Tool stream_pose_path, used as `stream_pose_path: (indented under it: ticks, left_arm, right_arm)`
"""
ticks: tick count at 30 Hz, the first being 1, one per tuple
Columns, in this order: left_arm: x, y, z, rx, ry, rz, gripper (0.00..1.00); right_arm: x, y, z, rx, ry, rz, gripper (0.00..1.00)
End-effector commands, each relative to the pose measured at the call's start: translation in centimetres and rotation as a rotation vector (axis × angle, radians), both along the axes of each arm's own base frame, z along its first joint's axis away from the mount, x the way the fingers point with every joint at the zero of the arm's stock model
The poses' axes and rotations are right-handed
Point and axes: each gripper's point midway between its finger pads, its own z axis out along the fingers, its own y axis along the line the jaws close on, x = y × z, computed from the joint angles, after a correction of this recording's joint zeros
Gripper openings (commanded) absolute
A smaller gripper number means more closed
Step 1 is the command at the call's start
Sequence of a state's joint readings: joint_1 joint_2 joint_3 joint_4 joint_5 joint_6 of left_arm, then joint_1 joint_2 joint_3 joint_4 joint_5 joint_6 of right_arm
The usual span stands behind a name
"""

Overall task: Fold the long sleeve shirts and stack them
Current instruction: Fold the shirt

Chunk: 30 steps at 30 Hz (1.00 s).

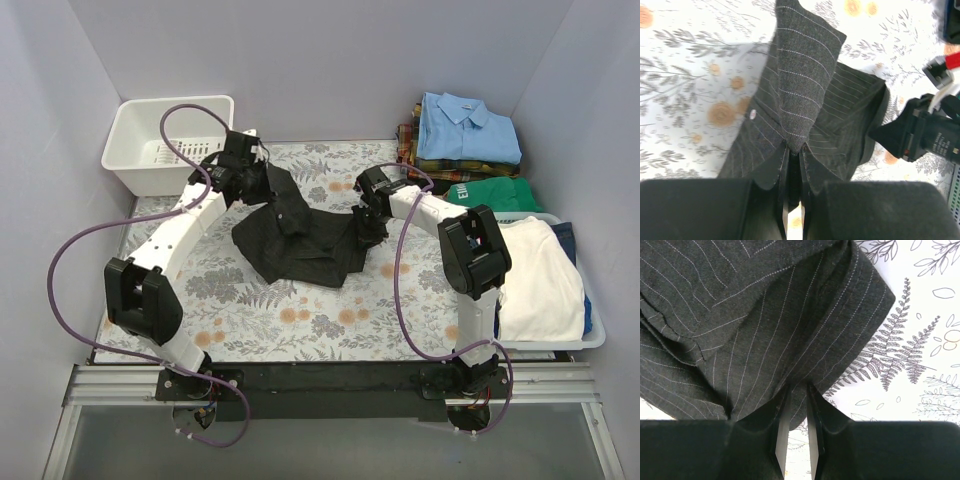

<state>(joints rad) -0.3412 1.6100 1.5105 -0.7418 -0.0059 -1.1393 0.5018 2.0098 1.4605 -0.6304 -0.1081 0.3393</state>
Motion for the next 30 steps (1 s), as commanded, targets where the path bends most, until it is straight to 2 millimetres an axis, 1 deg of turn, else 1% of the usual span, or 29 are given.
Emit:
stream_pose_path:
  ticks: [1, 3, 4, 5, 6, 7, 9, 11, 12, 15, 16, 18, 19, 21, 22, 23, 24, 25, 26, 27, 28, 29, 30]
  left_arm:
    - [0.4, -1.8, 1.1, 0.002, -0.024, 0.025, 0.00]
    - [0.4, -2.9, 0.7, 0.019, -0.020, 0.017, 0.00]
    - [0.5, -3.6, 1.1, 0.014, -0.031, 0.012, 0.00]
    - [0.5, -4.4, 0.6, 0.024, -0.023, 0.002, 0.01]
    - [0.6, -4.7, 0.6, 0.027, -0.023, 0.000, 0.02]
    - [0.5, -5.5, 1.0, 0.021, -0.029, -0.012, 0.02]
    - [0.6, -6.2, 1.0, 0.023, -0.031, -0.018, 0.03]
    - [0.6, -7.1, 1.4, 0.018, -0.042, -0.035, 0.04]
    - [0.7, -7.5, 1.1, 0.021, -0.037, -0.042, 0.04]
    - [0.5, -9.1, 1.4, -0.002, -0.040, -0.069, 0.06]
    - [0.3, -9.8, 1.2, -0.006, -0.035, -0.086, 0.07]
    - [0.2, -10.8, 1.2, -0.016, -0.035, -0.102, 0.08]
    - [-0.1, -11.6, 0.6, -0.016, -0.023, -0.120, 0.09]
    - [-0.3, -12.9, 0.4, -0.032, -0.014, -0.148, 0.10]
    - [-0.7, -13.8, 0.3, -0.033, -0.016, -0.168, 0.12]
    - [-0.7, -14.5, -0.5, -0.028, -0.003, -0.181, 0.14]
    - [-0.8, -15.0, -0.8, -0.029, 0.000, -0.191, 0.15]
    - [-1.2, -15.8, -1.2, -0.031, 0.011, -0.212, 0.16]
    - [-1.2, -16.2, -2.4, -0.023, 0.034, -0.219, 0.17]
    - [-1.3, -16.6, -2.7, -0.022, 0.042, -0.227, 0.17]
    - [-1.6, -17.4, -2.9, -0.023, 0.046, -0.243, 0.18]
    - [-1.7, -17.8, -3.2, -0.022, 0.051, -0.252, 0.18]
    - [-1.8, -18.2, -3.8, -0.018, 0.056, -0.262, 0.19]
  right_arm:
    - [0.8, 1.2, 1.5, 0.041, -0.028, 0.019, 0.27]
    - [0.9, 1.4, 1.9, 0.051, -0.038, 0.022, 0.27]
    - [0.9, 1.6, 2.1, 0.056, -0.040, 0.027, 0.27]
    - [1.1, 1.8, 2.4, 0.064, -0.045, 0.030, 0.26]
    - [1.1, 2.0, 2.5, 0.070, -0.045, 0.032, 0.27]
    - [1.1, 2.2, 2.5, 0.076, -0.045, 0.037, 0.27]
    - [1.2, 2.8, 2.9, 0.093, -0.050, 0.049, 0.27]
    - [1.1, 3.3, 2.9, 0.105, -0.043, 0.060, 0.27]
    - [1.1, 3.5, 3.0, 0.111, -0.042, 0.061, 0.27]
    - [1.0, 3.7, 2.9, 0.119, -0.037, 0.064, 0.27]
    - [1.0, 3.7, 2.9, 0.119, -0.037, 0.064, 0.27]
    - [1.0, 3.8, 2.9, 0.125, -0.035, 0.065, 0.27]
    - [0.9, 3.8, 3.0, 0.126, -0.035, 0.059, 0.27]
    - [1.1, 3.5, 3.2, 0.117, -0.051, 0.046, 0.27]
    - [1.1, 3.3, 3.6, 0.120, -0.062, 0.036, 0.27]
    - [1.1, 3.0, 3.7, 0.113, -0.069, 0.021, 0.27]
    - [1.3, 2.8, 4.0, 0.114, -0.085, 0.010, 0.27]
    - [1.1, 2.4, 4.4, 0.110, -0.098, 0.003, 0.27]
    - [1.3, 1.8, 4.5, 0.093, -0.114, -0.023, 0.27]
    - [1.4, 1.2, 4.8, 0.082, -0.125, -0.042, 0.27]
    - [1.5, 0.8, 5.8, 0.083, -0.153, -0.059, 0.27]
    - [1.3, -0.2, 5.4, 0.058, -0.156, -0.085, 0.27]
    - [1.2, -1.0, 5.7, 0.055, -0.161, -0.118, 0.27]
